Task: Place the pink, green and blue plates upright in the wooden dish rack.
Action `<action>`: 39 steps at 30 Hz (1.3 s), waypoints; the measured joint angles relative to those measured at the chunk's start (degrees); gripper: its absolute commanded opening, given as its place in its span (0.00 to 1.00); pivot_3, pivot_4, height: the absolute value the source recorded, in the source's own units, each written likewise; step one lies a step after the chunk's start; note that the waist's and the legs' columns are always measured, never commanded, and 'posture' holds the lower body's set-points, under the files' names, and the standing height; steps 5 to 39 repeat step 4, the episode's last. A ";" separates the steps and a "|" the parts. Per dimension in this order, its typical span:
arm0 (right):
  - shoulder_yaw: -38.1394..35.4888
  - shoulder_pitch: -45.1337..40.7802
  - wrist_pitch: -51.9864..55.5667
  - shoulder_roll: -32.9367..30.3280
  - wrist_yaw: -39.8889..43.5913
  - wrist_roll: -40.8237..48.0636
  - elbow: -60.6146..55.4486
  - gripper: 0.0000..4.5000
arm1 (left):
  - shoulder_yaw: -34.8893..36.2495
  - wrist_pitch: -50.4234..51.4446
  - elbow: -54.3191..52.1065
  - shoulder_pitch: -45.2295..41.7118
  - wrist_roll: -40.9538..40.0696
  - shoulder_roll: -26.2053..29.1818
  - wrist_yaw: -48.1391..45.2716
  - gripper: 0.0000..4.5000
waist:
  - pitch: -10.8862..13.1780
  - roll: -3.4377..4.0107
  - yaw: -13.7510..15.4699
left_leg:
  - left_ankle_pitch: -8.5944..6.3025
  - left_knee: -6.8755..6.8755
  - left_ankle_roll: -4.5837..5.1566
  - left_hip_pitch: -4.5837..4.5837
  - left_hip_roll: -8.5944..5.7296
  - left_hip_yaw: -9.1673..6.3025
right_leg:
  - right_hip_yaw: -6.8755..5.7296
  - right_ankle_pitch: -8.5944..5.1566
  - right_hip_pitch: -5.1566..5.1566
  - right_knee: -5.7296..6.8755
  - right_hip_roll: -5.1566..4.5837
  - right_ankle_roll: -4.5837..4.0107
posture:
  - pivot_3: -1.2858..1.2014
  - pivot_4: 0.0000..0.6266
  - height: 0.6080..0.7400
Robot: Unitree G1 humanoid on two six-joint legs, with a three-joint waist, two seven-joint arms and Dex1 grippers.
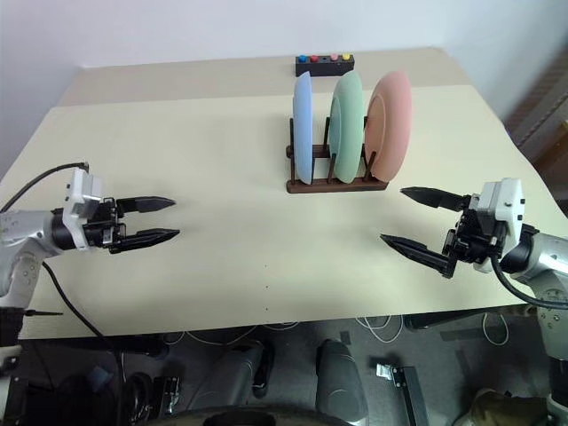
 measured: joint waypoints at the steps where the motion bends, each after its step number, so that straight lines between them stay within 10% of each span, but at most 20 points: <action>1: 0.00 0.00 -0.08 -0.02 0.37 0.00 0.35 0.99 | 0.42 0.02 -0.50 0.35 -0.22 0.00 0.27 0.73 | 0.00 0.00 0.00 | 0.00 0.01 0.00 0.00 0.00 0.00 | 0.00 0.00 0.00 0.01 0.00 0.00 | 0.52 0.24 1.00; 39: 0.13 -0.41 -0.45 -0.04 0.99 -0.17 1.10 0.99 | 1.72 -0.09 -2.10 2.38 -0.36 0.00 1.81 0.73 | -0.01 0.01 -0.07 | 0.00 0.00 0.00 0.01 0.00 0.01 | 0.01 0.00 0.00 0.01 -0.02 0.00 | 0.52 0.24 1.00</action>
